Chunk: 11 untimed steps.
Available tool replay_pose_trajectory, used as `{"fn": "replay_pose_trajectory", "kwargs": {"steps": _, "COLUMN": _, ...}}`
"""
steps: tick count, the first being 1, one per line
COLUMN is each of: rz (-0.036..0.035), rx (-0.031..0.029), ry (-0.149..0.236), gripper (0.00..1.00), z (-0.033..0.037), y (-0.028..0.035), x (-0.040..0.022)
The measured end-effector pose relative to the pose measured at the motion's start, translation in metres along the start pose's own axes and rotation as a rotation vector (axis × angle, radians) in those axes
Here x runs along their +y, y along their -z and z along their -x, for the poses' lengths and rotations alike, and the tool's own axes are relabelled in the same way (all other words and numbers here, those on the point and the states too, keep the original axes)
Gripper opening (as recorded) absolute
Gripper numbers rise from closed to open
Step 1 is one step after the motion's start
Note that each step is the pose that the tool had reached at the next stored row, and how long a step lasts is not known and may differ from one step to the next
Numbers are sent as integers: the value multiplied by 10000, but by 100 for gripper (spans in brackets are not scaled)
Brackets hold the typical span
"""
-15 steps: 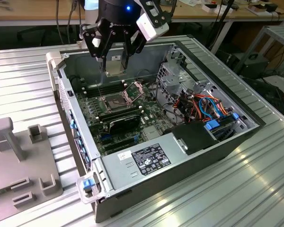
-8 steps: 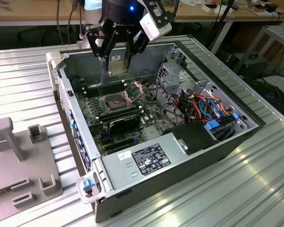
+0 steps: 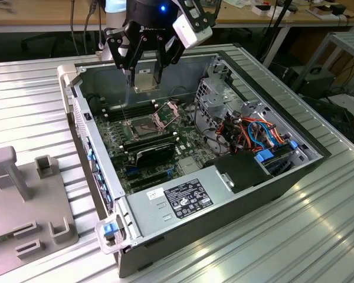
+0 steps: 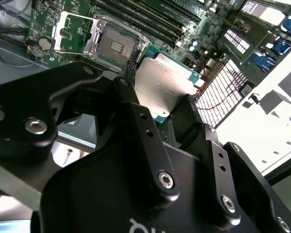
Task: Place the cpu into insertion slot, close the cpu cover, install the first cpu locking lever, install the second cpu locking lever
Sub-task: 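Place the cpu into insertion slot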
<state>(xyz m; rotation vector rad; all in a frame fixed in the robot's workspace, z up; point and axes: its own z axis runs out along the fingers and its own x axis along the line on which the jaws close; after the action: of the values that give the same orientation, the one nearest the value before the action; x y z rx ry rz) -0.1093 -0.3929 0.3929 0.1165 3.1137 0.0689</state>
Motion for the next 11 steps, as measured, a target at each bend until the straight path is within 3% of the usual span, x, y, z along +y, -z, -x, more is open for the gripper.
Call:
{"fn": "replay_pose_trajectory", "kwargs": {"steps": 8, "rz": -1, "rx": 0, "ry": 0, "gripper": 54, "z": 0, "y": 0, "x": 5}}
{"fn": "replay_pose_trajectory", "kwargs": {"steps": 11, "rz": 0, "rx": 0, "ry": 0, "gripper": 54, "z": -2, "y": -2, "x": 38}}
